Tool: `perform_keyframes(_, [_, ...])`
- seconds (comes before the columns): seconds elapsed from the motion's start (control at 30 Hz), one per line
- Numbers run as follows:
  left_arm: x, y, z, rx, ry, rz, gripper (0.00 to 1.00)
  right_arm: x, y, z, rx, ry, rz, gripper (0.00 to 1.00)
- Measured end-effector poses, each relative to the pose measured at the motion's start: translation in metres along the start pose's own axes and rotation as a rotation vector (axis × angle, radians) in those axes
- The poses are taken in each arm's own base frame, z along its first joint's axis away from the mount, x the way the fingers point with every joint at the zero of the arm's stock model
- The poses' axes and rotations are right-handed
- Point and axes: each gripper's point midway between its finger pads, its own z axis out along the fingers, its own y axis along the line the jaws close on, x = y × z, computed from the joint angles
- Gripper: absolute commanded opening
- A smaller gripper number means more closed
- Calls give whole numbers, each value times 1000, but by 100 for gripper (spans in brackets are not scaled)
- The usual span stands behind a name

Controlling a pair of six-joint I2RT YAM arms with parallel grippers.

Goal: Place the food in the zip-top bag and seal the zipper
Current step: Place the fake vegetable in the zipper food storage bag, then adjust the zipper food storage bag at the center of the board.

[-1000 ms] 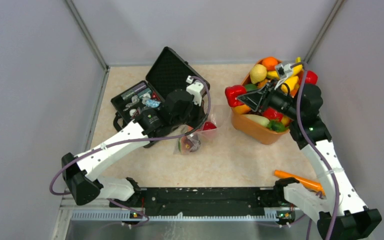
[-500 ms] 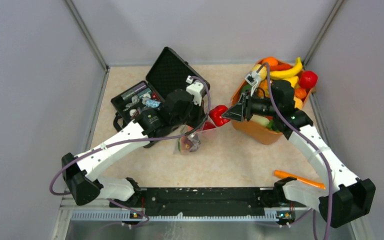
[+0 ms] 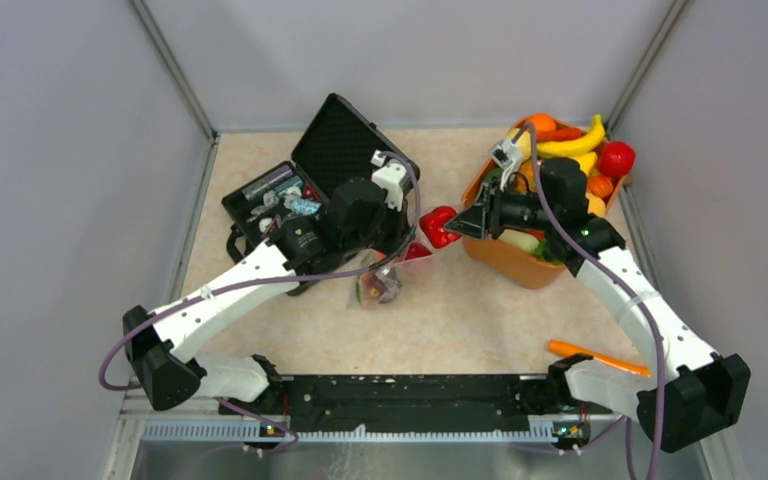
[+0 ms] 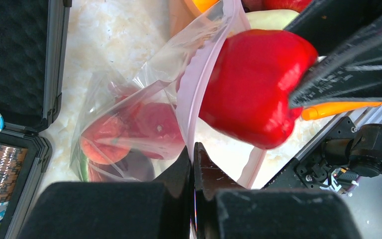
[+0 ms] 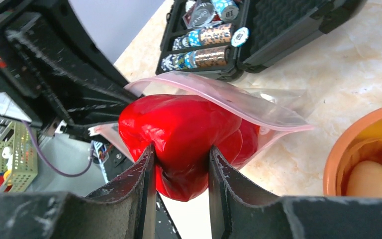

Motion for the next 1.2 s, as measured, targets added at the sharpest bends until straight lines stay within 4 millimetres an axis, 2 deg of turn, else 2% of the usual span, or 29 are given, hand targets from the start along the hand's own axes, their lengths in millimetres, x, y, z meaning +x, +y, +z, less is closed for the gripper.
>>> perform_keyframes(0.07, [0,0,0,0,0,-1,0,0,-6,3,25,3,12,47])
perform_keyframes(0.17, [-1,0,0,0,-2,-4,0,2,-11,6,44,9,34,58])
perform_keyframes(0.3, [-2,0,-1,1,-3,-4,0,-2,-9,8,36,-5,27,63])
perform_keyframes(0.6, [-7,0,-5,-6,-21,-5,0,-7,-10,5,66,-29,19,63])
perform_keyframes(0.73, [-14,4,-13,-30,-51,-6,0,-18,-15,-12,179,-97,-10,63])
perform_keyframes(0.87, [-21,7,-21,-47,-85,-8,0,-37,-4,-31,220,-173,-49,63])
perform_keyframes(0.97, [-22,7,-22,-50,-91,-8,0,-46,0,-38,239,-195,-48,57])
perform_keyframes(1.1, [-23,7,-22,-50,-92,-9,0,-43,-12,-25,251,-154,23,56])
perform_keyframes(1.2, [-22,7,-22,-50,-91,-9,0,-25,-26,-5,263,-81,89,56])
